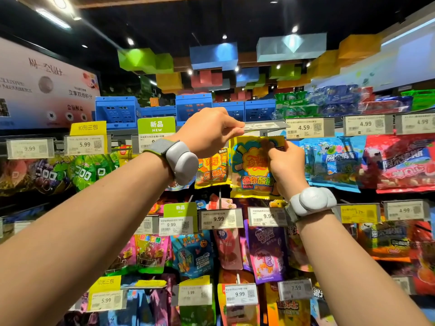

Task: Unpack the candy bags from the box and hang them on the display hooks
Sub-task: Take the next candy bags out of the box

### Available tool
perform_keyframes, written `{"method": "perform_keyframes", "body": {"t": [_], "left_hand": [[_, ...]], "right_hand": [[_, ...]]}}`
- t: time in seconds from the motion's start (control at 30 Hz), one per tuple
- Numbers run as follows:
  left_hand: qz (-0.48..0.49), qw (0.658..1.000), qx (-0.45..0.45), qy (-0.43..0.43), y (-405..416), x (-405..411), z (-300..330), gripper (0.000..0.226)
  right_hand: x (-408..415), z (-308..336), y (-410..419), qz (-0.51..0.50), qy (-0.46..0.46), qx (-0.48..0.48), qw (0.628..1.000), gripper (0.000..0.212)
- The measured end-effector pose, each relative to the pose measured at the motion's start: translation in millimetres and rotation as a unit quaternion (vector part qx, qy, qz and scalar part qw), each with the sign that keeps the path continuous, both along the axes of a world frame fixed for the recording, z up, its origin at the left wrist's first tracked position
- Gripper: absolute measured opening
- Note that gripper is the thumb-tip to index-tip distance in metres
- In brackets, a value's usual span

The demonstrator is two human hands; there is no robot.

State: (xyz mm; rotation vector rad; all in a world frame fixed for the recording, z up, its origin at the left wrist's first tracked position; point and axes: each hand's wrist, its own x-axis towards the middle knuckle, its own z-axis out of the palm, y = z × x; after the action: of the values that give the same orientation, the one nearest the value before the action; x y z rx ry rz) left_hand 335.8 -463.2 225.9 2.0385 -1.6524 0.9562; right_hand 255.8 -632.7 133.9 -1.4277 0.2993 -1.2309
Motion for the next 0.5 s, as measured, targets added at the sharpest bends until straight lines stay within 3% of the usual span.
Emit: {"method": "perform_keyframes", "body": {"t": [0.17,0.3,0.5], "left_hand": [[0.006,1.0,-0.004,-0.001,0.2,-1.5,-1.5,0.033],[0.009,1.0,-0.006,0.007,0.1,-3.1,-1.0,0.034],[0.009,1.0,-0.009,0.011,1.1,-6.1,-3.4,0.035]], "right_hand": [[2.9,4.6,-1.9,-0.003,-0.006,0.001,1.0,0.012],[3.6,3.7,-3.8,-0.009,-0.012,0.004,1.0,0.03],[5.7,-0.9,-8.0,-0.04,-0.004,-0.003,0.999,0.015]]}}
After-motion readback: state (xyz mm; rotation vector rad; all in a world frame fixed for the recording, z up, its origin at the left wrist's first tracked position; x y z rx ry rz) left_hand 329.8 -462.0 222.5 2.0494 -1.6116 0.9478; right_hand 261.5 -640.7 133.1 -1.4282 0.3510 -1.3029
